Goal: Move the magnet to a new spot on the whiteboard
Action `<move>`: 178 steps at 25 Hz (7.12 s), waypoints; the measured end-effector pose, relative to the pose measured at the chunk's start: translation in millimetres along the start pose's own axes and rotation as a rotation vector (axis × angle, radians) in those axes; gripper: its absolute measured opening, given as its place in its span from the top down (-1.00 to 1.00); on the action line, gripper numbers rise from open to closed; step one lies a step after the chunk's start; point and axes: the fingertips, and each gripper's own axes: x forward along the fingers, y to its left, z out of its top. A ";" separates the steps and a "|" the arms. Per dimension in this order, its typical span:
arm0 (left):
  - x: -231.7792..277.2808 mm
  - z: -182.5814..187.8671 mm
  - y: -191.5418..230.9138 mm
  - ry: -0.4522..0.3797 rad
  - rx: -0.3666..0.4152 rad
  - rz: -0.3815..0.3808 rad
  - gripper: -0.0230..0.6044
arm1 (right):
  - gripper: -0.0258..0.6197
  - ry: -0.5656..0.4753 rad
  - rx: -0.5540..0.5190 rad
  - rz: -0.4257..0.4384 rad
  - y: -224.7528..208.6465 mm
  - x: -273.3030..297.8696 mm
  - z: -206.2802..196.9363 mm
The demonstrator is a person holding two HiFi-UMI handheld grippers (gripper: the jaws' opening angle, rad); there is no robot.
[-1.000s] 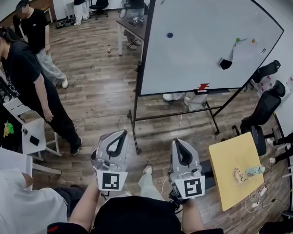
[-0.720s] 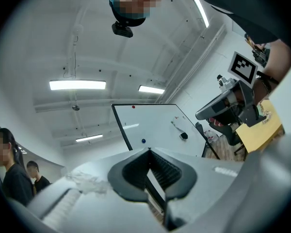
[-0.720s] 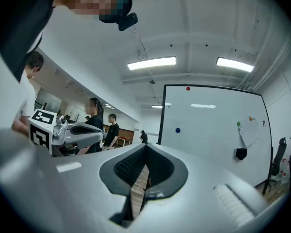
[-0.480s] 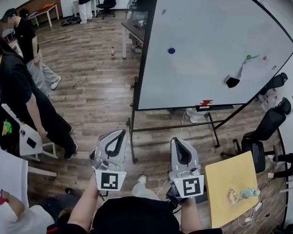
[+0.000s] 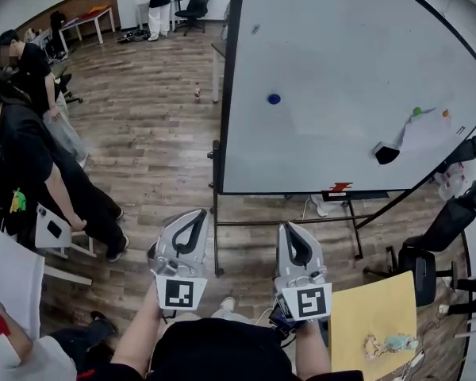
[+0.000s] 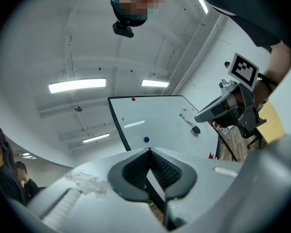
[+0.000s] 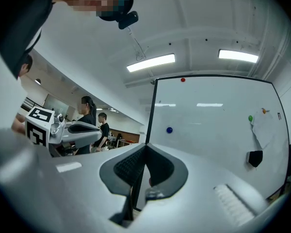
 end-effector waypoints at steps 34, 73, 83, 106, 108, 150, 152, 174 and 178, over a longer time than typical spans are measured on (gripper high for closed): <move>116.4 -28.9 28.2 -0.098 -0.013 -0.076 0.93 | 0.91 0.002 -0.059 -0.089 -53.6 88.0 8.7; 186.3 -50.1 51.6 -0.245 -0.066 -0.282 0.93 | 0.91 0.058 -0.198 -0.185 -94.5 239.2 43.5; 191.1 -55.2 53.7 -0.243 -0.052 -0.299 0.93 | 0.67 0.084 -0.181 -0.222 -106.3 251.3 29.4; 196.8 -70.0 57.4 -0.224 -0.057 -0.288 0.93 | 0.52 0.139 -0.214 -0.221 -112.2 268.6 11.9; 196.5 -69.9 57.1 -0.226 -0.053 -0.287 0.93 | 0.52 0.140 -0.218 -0.220 -111.6 268.3 11.5; 202.0 -69.2 59.3 -0.232 -0.047 -0.282 0.93 | 0.53 0.123 -0.638 -0.224 -103.9 271.0 6.1; 200.9 -69.3 60.4 -0.232 -0.049 -0.279 0.93 | 0.53 0.123 -0.637 -0.225 -102.7 271.1 6.7; 181.1 -40.5 36.6 -0.235 -0.039 -0.266 0.93 | 0.53 0.065 -0.580 -0.219 -91.9 210.0 29.2; 173.2 -26.9 22.3 -0.237 -0.036 -0.269 0.93 | 0.53 0.068 -0.563 -0.217 -93.6 189.1 31.6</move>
